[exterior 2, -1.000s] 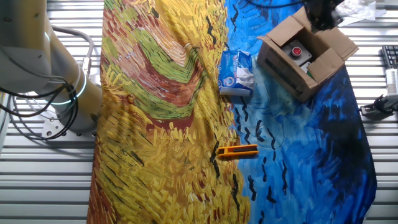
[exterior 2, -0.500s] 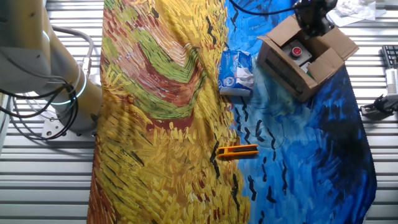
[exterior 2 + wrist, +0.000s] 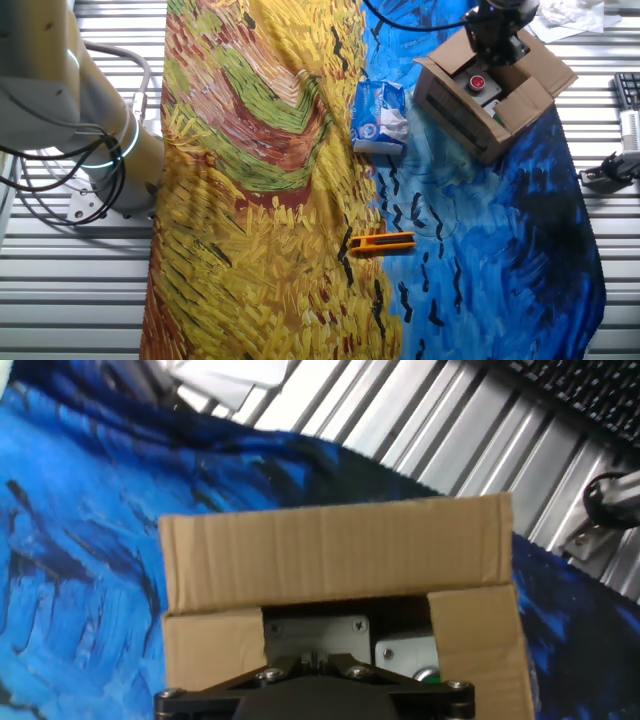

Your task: Open a box

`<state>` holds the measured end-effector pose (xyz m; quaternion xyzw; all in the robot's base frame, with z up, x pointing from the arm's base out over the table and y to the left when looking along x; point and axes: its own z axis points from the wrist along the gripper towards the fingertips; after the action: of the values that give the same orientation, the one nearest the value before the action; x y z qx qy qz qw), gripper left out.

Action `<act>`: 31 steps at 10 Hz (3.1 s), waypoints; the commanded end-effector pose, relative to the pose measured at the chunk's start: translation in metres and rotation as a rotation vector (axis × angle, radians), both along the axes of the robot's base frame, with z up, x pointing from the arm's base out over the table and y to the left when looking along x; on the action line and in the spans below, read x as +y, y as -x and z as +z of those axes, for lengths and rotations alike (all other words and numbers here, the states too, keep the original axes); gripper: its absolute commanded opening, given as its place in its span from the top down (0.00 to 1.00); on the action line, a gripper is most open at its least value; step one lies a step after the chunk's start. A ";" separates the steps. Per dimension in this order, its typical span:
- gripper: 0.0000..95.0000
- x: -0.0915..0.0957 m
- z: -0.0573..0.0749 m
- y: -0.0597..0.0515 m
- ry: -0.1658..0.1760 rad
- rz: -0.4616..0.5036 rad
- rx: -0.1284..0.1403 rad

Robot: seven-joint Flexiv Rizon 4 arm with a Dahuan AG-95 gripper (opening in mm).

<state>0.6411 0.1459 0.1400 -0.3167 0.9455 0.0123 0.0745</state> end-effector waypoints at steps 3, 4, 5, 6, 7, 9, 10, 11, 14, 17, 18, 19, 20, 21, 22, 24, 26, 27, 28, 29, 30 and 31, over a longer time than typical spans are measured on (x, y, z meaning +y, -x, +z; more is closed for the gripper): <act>1.00 0.005 -0.006 0.004 -0.002 -0.013 0.073; 1.00 0.004 -0.007 0.004 0.003 -0.012 0.077; 1.00 0.004 -0.009 0.004 0.009 -0.010 0.091; 1.00 0.003 -0.011 0.004 0.012 -0.006 0.097; 1.00 0.002 -0.014 0.005 0.014 -0.003 0.102; 1.00 0.001 -0.018 0.007 0.001 -0.007 0.105; 1.00 0.001 -0.019 0.007 -0.001 -0.007 0.106; 1.00 0.001 -0.019 0.007 -0.012 -0.009 0.105; 1.00 0.003 -0.019 0.008 -0.029 -0.018 0.106; 1.00 0.010 -0.017 0.010 -0.030 -0.036 0.110; 1.00 0.011 -0.015 0.011 -0.030 -0.037 0.111; 1.00 0.011 -0.014 0.011 -0.031 -0.038 0.112; 1.00 0.011 -0.013 0.012 -0.032 -0.040 0.112; 1.00 0.012 -0.010 0.013 -0.037 -0.042 0.111; 1.00 0.012 -0.009 0.013 -0.037 -0.043 0.111; 1.00 0.012 -0.006 0.014 -0.040 -0.048 0.111; 1.00 0.011 -0.003 0.015 -0.039 -0.051 0.112; 1.00 0.011 0.000 0.016 -0.041 -0.055 0.113; 1.00 0.011 0.003 0.017 -0.040 -0.057 0.114; 1.00 0.011 0.006 0.018 -0.037 -0.059 0.114; 1.00 0.011 0.007 0.019 -0.035 -0.064 0.114; 1.00 0.011 0.010 0.020 -0.035 -0.073 0.114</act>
<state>0.6218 0.1570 0.1506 -0.2785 0.9591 0.0438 0.0267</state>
